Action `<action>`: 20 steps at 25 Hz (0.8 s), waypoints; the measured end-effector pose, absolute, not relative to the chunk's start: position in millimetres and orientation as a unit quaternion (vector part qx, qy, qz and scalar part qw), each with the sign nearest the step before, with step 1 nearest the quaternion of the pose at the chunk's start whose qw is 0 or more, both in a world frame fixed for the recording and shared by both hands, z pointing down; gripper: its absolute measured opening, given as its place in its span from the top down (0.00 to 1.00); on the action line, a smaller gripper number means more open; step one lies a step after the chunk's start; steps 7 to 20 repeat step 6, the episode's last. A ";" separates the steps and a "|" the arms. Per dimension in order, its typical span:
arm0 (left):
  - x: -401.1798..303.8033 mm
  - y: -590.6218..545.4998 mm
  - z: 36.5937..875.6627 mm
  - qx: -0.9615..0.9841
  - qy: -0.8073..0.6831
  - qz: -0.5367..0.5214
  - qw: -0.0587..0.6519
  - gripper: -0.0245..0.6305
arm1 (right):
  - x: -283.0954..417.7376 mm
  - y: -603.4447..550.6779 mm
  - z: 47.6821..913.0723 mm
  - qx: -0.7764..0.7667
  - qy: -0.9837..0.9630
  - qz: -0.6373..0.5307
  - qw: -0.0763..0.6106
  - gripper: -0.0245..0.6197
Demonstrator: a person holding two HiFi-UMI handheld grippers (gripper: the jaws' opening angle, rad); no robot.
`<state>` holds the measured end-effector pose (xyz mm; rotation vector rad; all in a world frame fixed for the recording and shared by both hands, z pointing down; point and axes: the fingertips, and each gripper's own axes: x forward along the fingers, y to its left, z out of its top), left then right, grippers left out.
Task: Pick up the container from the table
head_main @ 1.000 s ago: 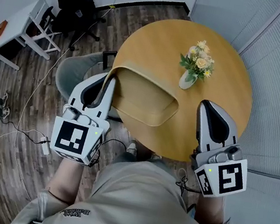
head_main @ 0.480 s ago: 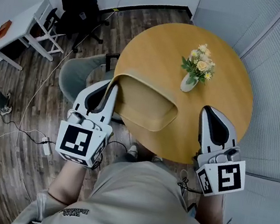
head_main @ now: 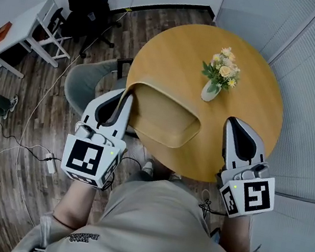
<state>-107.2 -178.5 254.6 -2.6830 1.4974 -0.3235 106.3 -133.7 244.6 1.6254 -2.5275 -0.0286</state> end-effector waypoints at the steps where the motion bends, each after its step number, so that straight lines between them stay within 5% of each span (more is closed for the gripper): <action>1: -106.8 -177.9 254.6 -0.868 0.485 -0.107 0.028 0.92 | 107.0 -133.3 244.9 0.540 -0.838 -0.011 0.070 0.91; 20: -104.8 -177.5 254.3 -0.868 0.485 -0.108 0.028 0.92 | 111.5 -131.8 247.8 0.545 -0.835 -0.012 0.075 0.91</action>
